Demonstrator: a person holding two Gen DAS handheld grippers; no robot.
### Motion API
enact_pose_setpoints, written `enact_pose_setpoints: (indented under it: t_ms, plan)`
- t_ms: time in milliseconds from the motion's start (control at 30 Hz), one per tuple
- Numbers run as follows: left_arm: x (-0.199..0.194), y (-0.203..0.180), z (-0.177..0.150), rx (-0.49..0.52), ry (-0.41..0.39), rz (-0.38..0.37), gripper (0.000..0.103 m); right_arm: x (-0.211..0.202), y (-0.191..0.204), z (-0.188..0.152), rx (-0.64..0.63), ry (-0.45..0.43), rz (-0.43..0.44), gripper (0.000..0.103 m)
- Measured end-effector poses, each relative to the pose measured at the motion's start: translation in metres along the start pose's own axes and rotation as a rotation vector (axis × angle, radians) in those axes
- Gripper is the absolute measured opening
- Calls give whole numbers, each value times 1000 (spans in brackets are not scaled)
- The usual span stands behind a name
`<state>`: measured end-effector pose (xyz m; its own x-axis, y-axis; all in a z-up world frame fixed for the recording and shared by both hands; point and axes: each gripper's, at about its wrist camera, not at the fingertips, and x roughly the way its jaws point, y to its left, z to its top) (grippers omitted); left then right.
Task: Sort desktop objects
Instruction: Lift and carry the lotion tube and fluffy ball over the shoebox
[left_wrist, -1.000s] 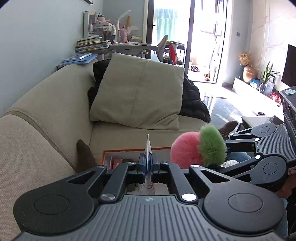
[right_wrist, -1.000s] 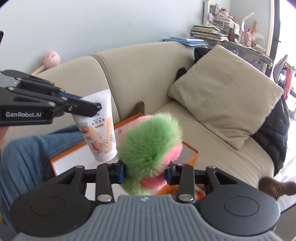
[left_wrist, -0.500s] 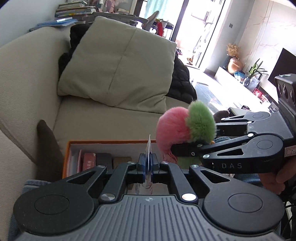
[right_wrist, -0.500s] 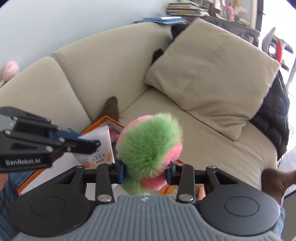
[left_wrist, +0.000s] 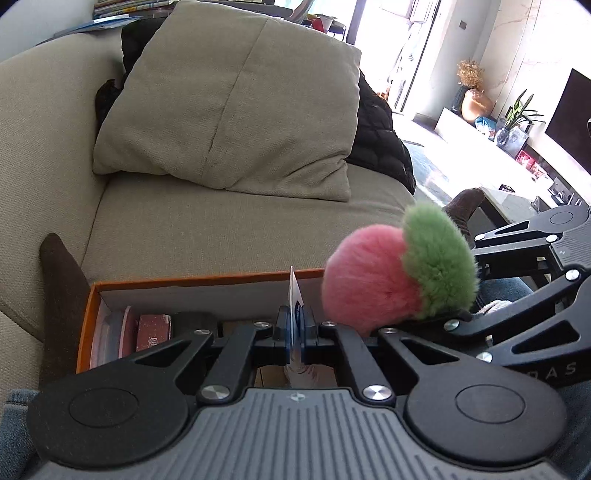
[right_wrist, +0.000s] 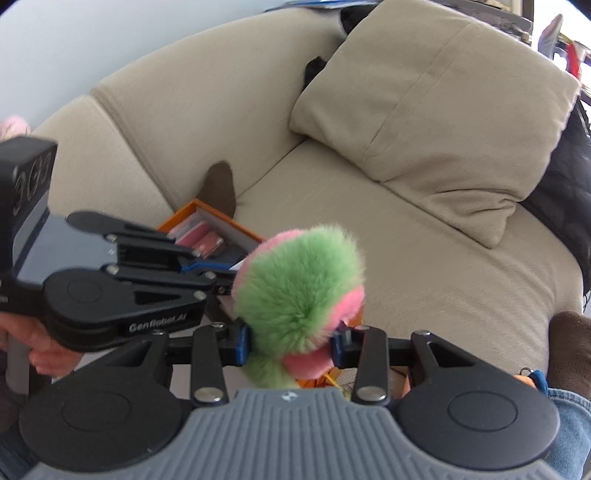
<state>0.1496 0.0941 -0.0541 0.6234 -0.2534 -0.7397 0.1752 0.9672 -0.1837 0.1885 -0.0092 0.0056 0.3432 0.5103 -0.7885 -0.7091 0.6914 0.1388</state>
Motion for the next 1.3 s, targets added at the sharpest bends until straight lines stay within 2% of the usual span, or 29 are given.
enact_pose_setpoints:
  t_ms: [200, 367, 533, 567, 600, 667, 900, 1033, 1133, 1300]
  plan:
    - [1, 3, -1, -9, 0, -12, 4, 13, 17, 1, -114, 43, -40, 46]
    - [3, 3, -1, -13, 2, -12, 4, 17, 31, 0, -215, 42, -114, 50]
    - [7, -2, -2, 9, 10, -13, 4, 10, 35, -2, -263, 38, -144, 49]
    - [9, -5, -3, 21, 11, -9, 4, 10, 35, -3, -269, 42, -147, 45]
    - [10, -7, -3, 32, 14, -4, 4, 10, 34, -4, -275, 48, -146, 38]
    - [13, -9, -5, 46, 26, -8, 4, 10, 35, -5, -276, 62, -146, 33]
    - [14, -9, -7, 50, 28, -69, 6, 4, 38, -14, -293, 79, -130, 33]
    - [1, -6, -7, 53, 13, -60, 6, 1, 47, -18, -322, 100, -102, 33]
    - [-20, -7, -6, 59, -11, -64, 6, 4, 57, -19, -352, 138, -72, 24]
    - [-61, -4, -6, 75, -46, -4, 6, 26, 77, -22, -381, 270, -21, 21]
